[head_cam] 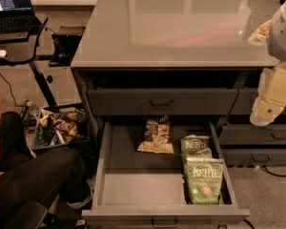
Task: Pick brown chip bag from middle drawer and place on counter
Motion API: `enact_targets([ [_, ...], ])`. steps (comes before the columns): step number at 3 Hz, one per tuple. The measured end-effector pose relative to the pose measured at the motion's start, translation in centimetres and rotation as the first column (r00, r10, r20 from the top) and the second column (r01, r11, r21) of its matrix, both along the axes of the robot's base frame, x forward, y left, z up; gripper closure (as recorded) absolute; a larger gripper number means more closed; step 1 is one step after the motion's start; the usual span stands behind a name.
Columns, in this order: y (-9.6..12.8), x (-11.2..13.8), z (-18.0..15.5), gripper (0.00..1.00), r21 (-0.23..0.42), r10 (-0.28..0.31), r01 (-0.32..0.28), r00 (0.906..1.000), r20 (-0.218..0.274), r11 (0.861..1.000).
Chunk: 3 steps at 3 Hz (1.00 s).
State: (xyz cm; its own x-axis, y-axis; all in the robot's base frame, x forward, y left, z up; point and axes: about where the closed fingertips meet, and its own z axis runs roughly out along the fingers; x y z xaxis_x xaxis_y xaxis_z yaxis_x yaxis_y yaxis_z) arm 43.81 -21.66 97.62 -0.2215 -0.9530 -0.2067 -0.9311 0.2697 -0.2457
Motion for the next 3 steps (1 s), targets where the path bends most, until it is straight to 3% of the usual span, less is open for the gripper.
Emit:
enact_targets([
  [1, 0.0, 0.0, 0.0, 0.00, 0.000, 0.000, 0.000, 1.0000, 0.000, 1.000],
  [2, 0.5, 0.5, -4.0, 0.00, 0.069, -0.047, 0.050, 0.9982, -0.038, 0.996],
  [3, 1.1, 2.1, -10.7, 0.00, 0.136, -0.083, 0.095, 0.9925, -0.090, 0.986],
])
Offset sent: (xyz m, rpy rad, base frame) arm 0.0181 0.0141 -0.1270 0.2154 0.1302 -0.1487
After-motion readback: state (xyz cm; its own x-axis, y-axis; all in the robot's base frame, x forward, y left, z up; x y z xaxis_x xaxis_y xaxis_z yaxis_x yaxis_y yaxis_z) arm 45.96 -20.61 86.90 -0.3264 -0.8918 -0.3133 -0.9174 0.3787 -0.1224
